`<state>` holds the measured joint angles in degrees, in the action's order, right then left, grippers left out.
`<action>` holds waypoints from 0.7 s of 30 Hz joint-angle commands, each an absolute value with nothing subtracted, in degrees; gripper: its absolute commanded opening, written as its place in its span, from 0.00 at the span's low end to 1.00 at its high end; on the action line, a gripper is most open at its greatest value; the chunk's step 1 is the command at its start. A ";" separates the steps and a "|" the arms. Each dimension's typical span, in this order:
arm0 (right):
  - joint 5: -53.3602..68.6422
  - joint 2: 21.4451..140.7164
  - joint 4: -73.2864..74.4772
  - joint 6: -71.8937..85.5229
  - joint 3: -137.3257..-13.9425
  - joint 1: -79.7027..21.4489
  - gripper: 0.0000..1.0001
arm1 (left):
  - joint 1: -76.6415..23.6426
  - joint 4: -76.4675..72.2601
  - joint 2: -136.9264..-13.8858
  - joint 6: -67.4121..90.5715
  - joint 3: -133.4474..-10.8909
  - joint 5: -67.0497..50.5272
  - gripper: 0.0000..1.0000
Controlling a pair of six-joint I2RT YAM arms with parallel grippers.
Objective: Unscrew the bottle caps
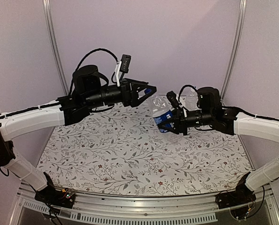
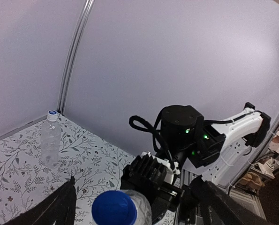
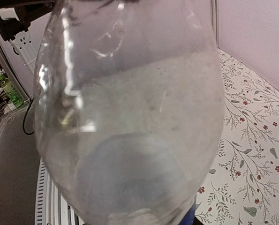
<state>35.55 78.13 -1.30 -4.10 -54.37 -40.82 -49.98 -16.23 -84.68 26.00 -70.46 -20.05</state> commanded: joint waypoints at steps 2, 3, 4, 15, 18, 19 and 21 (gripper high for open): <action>48.32 78.22 -1.96 -5.39 -55.61 -40.69 0.32 | -48.75 -22.22 -81.97 18.91 -69.12 -31.80 0.92; 50.04 78.42 -2.08 -5.36 -55.70 -40.69 0.32 | -48.46 -23.16 -81.92 18.59 -68.90 -33.89 0.93; 51.75 78.51 -2.17 -5.48 -55.86 -40.76 0.32 | -48.29 -24.19 -81.90 18.48 -68.82 -35.96 0.92; 62.87 79.54 -2.73 -4.44 -57.48 -40.70 0.34 | -47.39 -28.30 -86.90 19.84 -73.78 -50.22 0.76; 64.07 79.63 -2.75 -4.23 -57.57 -40.76 0.34 | -47.31 -28.49 -88.40 20.27 -75.14 -52.44 0.70; 64.29 79.69 -2.73 -4.15 -57.57 -40.75 0.34 | -47.31 -28.81 -88.76 20.60 -75.33 -52.85 0.67; 64.33 79.79 -2.75 -4.18 -57.57 -40.69 0.34 | -47.31 -29.12 -89.30 21.02 -75.73 -53.44 0.61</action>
<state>61.58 79.11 -1.72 -4.69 -55.90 -40.82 -47.90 -27.11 -87.92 20.27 -73.80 -49.52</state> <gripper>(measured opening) 0.343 0.655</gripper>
